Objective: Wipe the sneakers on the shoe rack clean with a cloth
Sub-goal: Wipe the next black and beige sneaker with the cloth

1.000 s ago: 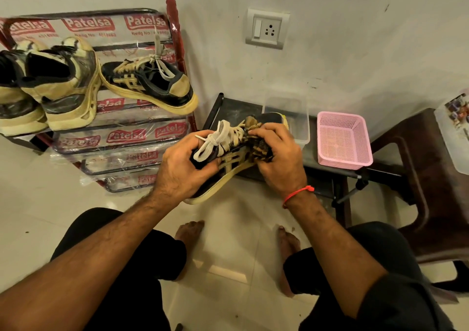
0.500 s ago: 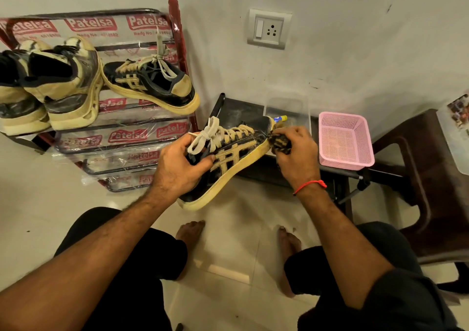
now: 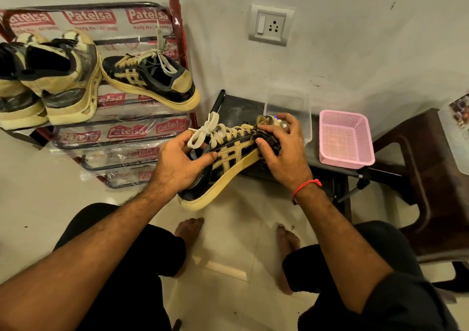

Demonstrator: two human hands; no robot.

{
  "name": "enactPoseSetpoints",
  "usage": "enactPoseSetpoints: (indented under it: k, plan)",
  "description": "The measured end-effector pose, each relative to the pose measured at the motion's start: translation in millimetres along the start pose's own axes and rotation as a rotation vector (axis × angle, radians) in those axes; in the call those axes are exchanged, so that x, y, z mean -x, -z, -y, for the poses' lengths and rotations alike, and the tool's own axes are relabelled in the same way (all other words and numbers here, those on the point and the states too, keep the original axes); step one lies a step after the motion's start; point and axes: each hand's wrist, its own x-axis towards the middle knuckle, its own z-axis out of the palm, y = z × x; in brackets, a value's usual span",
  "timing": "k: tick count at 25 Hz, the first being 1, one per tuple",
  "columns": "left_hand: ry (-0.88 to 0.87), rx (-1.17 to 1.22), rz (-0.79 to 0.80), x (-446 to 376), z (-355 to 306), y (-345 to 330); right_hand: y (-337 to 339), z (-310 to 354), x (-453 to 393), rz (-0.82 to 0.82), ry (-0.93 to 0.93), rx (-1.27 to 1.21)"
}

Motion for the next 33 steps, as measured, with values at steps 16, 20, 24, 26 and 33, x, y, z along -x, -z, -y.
enactPoseSetpoints:
  k: [16,20,24,26,33]
  plan:
    - [0.206,0.153,-0.063,-6.5,1.7,3.0,-28.7,37.0,27.9,0.169,0.151,0.07]
    - [0.126,0.133,-0.036,-3.8,-9.8,2.9,-15.7,32.2,8.6,-0.031,0.144,0.083]
    - [0.064,0.095,0.044,2.9,-13.8,1.5,11.2,0.2,-14.8,-0.227,-0.051,0.122]
    - [0.049,0.08,0.087,4.2,-15.4,1.9,22.6,-16.2,-19.6,-0.254,-0.099,0.135]
    - [0.113,0.174,0.077,3.9,-21.8,-2.7,-1.2,-2.7,-2.4,-0.15,-0.094,-0.058]
